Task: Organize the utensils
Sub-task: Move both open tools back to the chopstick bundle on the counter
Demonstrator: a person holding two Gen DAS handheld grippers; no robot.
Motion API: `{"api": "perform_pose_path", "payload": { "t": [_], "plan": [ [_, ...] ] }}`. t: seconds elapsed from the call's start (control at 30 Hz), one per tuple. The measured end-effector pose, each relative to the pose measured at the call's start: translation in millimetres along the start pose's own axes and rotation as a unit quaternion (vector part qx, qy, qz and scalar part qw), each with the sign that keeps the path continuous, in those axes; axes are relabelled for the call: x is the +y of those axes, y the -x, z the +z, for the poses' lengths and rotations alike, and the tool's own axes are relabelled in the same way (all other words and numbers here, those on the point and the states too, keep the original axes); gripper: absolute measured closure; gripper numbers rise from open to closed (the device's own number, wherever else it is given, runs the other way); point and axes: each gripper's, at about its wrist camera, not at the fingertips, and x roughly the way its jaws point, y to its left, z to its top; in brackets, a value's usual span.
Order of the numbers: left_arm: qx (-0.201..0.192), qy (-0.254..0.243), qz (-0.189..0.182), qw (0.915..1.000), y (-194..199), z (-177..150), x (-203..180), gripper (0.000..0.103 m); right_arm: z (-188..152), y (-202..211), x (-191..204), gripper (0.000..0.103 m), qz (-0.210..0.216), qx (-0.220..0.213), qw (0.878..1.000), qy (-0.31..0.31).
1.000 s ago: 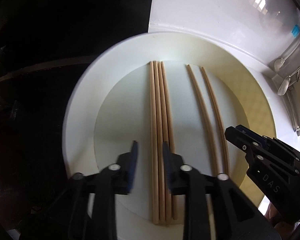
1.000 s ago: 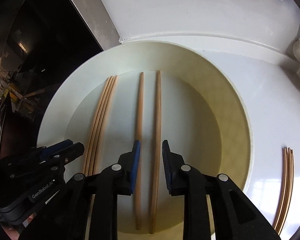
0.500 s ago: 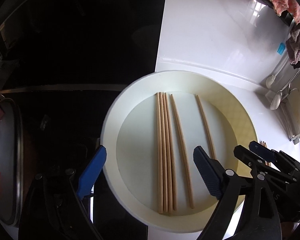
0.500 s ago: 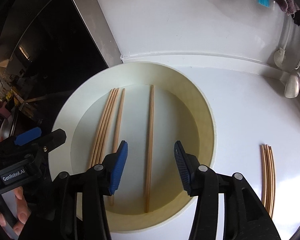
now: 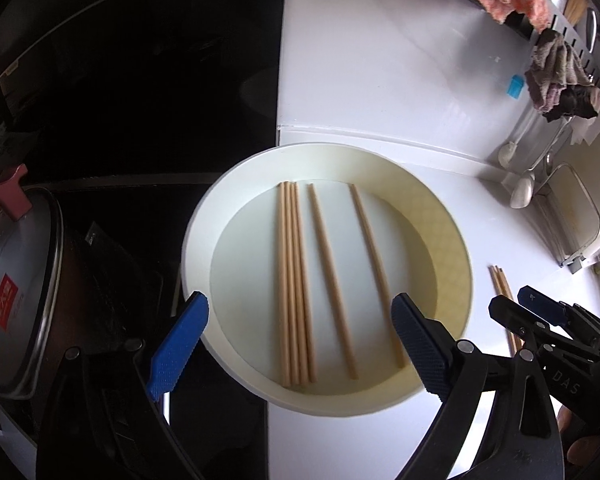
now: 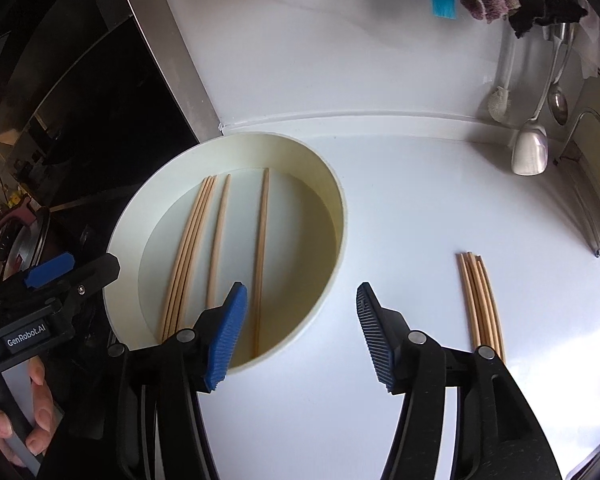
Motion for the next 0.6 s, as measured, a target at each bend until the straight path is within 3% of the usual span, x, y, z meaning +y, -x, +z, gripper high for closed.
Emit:
{"api": "perform_pose_path", "payload": {
  "t": [0.3,0.47,0.6],
  "plan": [
    [-0.012,0.000,-0.001,0.9999,27,-28,-65,0.012,-29,44,-69,0.048,-0.002,-0.015,1.000,-0.016],
    [0.013,0.031,-0.015,0.9993,30,-55,-103,0.012,-51,71,-124,0.046,-0.002,-0.018,1.000,-0.018],
    [0.014,0.039,0.004,0.9991,38,-77,-135,0.012,-67,86,-168,0.045,0.002,-0.019,1.000,-0.016]
  ]
}}
